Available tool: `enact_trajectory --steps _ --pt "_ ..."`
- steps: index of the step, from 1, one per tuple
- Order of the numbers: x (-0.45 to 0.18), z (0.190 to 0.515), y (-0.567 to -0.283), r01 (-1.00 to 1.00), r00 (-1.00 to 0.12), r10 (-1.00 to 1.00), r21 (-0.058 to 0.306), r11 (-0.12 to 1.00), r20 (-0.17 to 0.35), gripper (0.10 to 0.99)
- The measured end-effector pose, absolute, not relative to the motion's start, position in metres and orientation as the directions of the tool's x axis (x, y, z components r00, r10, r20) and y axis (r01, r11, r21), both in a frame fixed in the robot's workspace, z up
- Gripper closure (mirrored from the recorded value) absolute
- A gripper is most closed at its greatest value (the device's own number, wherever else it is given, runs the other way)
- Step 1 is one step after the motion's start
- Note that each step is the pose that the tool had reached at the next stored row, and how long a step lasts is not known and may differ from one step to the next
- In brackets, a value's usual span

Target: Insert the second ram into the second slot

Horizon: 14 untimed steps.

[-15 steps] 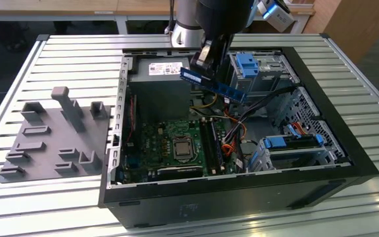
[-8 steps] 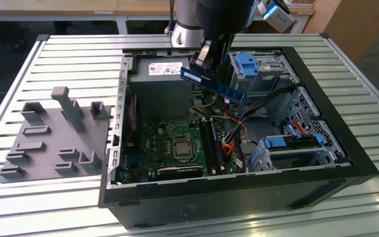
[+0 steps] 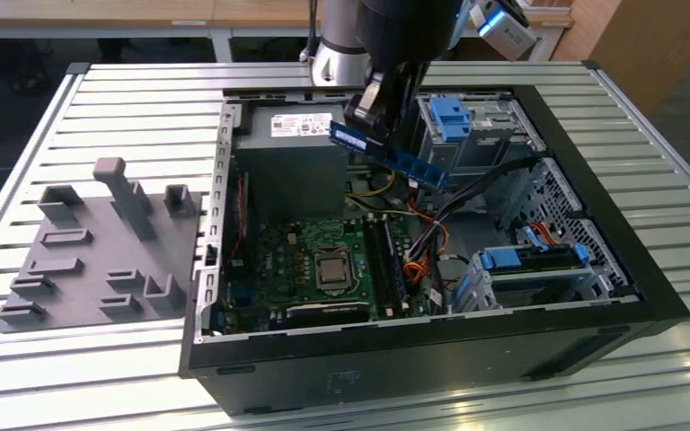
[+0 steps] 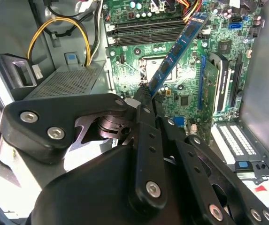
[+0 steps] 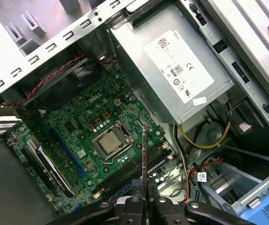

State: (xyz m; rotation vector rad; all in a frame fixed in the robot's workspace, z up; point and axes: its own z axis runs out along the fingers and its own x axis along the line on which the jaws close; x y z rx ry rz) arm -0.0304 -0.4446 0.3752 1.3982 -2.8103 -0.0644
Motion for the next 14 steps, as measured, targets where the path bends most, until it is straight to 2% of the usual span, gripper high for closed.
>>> enact_trajectory --steps 14 --pt "-0.0304 0.3750 -0.4446 -0.768 -0.640 -0.768 0.038 0.639 -0.017 0.949"
